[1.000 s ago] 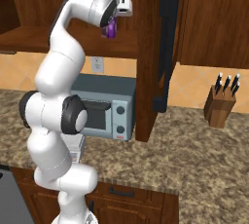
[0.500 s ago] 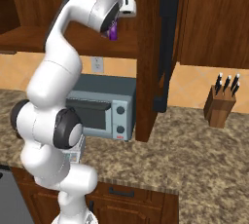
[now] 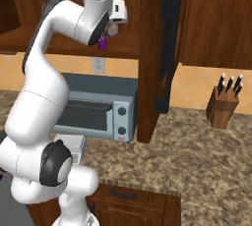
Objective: Pick the cereal and place it on the digital scale for weighing, and close the cabinet.
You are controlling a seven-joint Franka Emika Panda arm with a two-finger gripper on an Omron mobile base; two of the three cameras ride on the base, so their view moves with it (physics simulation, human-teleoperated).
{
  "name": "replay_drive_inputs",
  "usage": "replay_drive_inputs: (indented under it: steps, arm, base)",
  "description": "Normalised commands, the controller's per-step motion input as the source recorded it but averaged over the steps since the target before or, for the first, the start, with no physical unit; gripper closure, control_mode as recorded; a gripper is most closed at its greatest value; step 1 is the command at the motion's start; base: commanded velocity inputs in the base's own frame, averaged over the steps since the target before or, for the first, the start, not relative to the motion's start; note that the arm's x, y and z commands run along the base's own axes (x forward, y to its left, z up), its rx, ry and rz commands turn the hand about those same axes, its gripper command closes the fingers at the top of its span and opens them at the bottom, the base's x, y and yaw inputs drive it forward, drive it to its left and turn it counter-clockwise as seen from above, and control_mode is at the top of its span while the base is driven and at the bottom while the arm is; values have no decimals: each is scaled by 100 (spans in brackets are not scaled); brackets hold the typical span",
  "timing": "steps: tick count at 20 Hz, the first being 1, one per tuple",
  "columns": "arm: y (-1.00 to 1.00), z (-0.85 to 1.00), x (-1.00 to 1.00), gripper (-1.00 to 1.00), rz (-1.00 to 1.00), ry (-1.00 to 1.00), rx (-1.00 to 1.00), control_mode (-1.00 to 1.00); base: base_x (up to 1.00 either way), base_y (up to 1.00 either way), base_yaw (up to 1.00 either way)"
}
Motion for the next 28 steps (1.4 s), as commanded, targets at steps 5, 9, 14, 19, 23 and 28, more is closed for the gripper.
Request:
replay_drive_inputs:
  steps: [5,9,14,19,23,28]
  arm:
    - [37,-3,-100,100,7,5,3,-100]
    - [28,-49,-100,100,15,-2,14,-100]
    - [44,-88,-72,100,27,-25,18,-100]
    - [25,-95,-24,100,52,-15,0,-100]
    - [-4,-44,-6,100,31,-5,-5,-100]
    - [16,-80,24,100,42,-1,-1,-100]
  base:
    - [0,0,0]
    - [0,0,0]
    - [0,0,0]
    - [0,0,0]
    - [0,0,0]
    - [0,0,0]
